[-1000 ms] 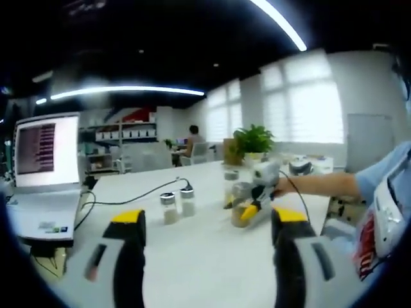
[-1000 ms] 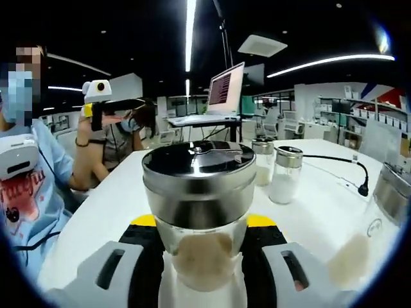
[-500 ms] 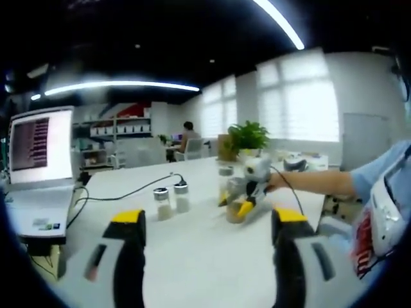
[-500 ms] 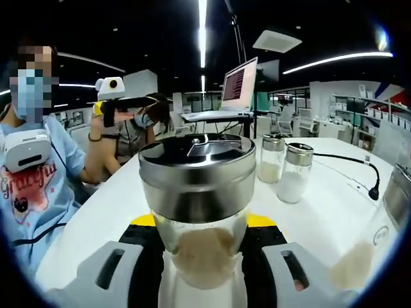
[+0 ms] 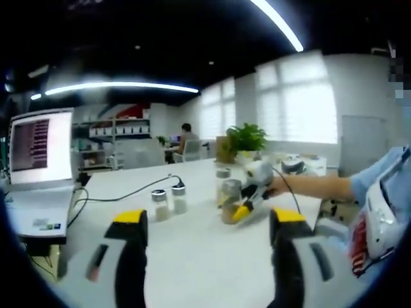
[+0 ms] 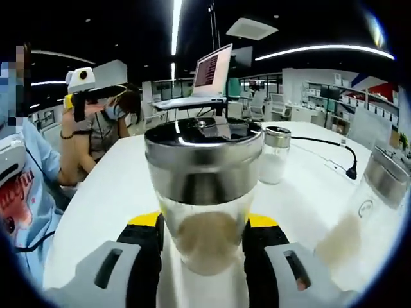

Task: Rotate the seasoning bottle until the label or dispensing opening points toward the visible target arrow and the bottle remains upright within the marked orientation range

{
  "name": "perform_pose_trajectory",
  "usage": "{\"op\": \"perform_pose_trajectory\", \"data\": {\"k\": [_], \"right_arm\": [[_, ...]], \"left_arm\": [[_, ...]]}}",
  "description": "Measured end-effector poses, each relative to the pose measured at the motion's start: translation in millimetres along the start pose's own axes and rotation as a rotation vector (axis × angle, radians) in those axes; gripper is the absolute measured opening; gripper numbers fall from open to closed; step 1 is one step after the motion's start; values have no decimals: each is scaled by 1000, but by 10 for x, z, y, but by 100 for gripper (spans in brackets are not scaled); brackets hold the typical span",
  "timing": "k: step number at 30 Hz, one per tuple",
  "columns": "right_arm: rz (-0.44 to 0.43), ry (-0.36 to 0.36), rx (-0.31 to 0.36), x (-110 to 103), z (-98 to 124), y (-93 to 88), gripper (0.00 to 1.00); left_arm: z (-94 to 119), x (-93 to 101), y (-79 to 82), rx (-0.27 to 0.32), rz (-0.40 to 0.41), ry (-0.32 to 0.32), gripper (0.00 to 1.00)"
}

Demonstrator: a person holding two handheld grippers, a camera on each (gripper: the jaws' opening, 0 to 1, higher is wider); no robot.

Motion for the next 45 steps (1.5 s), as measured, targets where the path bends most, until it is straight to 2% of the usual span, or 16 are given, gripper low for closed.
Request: {"op": "perform_pose_trajectory", "data": {"k": [3,5,7,10,13,15,18,21,23,24,25,27,29,31,36,45], "right_arm": [[53,-93,15,-7,118,11,49],[101,-179,-24,-5,206,-34,51],[86,-276,-30,27,283,-53,60],[63,-370,47,17,378,31,67],[-44,-438,243,-108,470,221,68],[-103,-500,313,-148,501,261,78],[-170,-622,385,-179,529,265,88],[-177,-652,408,-229,469,329,93],[-201,-683,398,-256,428,367,84],[-229,-712,425,-280,440,392,64],[-187,-773,473,-251,481,474,56],[-94,-878,408,-195,491,491,65],[-141,-899,441,-133,467,492,64],[-178,-942,383,-51,465,391,61],[-130,-983,410,-12,387,420,55],[-155,-991,327,26,212,365,46]], "left_arm": [[-11,15,0,1,9,-13,82],[-19,8,1,2,13,-13,82],[-26,4,-13,-4,17,-9,82],[-25,1,-19,-7,19,-5,82],[-24,7,-4,3,23,-3,82],[-29,13,-8,4,25,-3,82],[-39,35,-24,1,29,-6,82],[-32,43,-18,8,35,-12,82],[-11,21,6,17,32,-8,82],[-6,8,9,13,9,8,82],[-2,-4,5,4,-11,25,82],[2,-12,-1,-2,-19,35,82],[14,-28,-2,1,-11,33,82],[28,-48,7,11,5,21,82],[24,-79,0,10,9,34,82],[17,-77,2,9,13,28,82]]}}
Point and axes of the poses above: the point that each gripper's makers call its tool centre point, and the gripper's own axes: z roughly backward along the fingers, x roughly to its right, y roughly out of its top, the point moved 3 cm from there along z, roughly backward along the fingers, and after that the axes turned 2 degrees about -x, right-handed, at the moved point
